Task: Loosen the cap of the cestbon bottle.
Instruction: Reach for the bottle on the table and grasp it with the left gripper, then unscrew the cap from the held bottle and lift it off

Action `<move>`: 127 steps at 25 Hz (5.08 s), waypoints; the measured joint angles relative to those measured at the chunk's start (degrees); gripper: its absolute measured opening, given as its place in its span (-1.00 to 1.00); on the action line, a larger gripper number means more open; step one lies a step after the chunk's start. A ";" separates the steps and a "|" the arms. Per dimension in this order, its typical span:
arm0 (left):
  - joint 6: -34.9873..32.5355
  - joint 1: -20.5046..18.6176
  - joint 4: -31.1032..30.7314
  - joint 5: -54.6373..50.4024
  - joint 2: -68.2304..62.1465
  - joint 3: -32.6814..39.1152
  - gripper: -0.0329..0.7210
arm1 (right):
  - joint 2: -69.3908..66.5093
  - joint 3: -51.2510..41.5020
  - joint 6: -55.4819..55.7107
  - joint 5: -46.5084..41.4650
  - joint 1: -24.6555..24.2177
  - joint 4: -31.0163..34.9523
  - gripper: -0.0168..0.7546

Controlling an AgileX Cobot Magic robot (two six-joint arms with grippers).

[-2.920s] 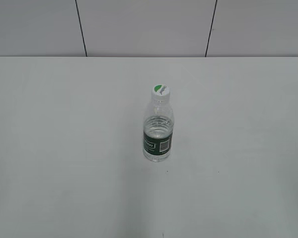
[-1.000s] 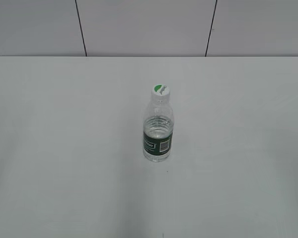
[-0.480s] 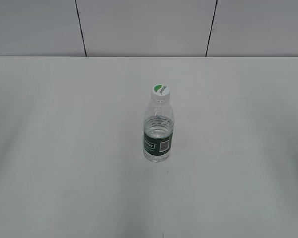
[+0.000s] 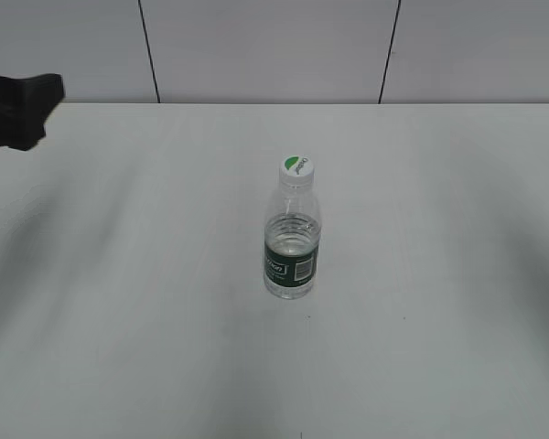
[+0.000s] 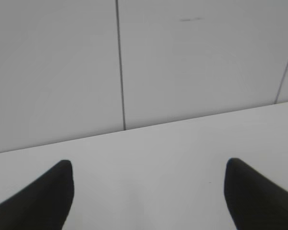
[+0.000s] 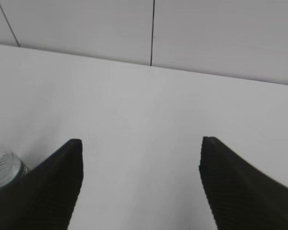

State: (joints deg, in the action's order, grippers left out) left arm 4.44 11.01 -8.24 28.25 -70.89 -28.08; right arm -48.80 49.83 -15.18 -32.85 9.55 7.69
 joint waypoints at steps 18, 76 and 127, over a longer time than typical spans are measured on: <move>29.84 -14.68 -67.62 40.39 -37.58 -11.11 0.53 | -22.62 19.84 -6.72 -25.97 1.50 7.97 0.55; 34.55 10.60 -64.65 32.00 -55.91 -29.88 0.20 | -57.96 50.60 -6.74 -36.45 26.69 2.96 0.44; 31.72 10.60 -65.66 31.23 -55.91 -30.26 0.16 | -64.28 50.14 -48.67 -36.96 26.92 2.08 -0.17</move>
State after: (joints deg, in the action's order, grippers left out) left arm 36.16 21.62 -73.90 59.49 -126.80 -58.34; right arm -113.08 99.97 -63.86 -69.81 36.47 9.77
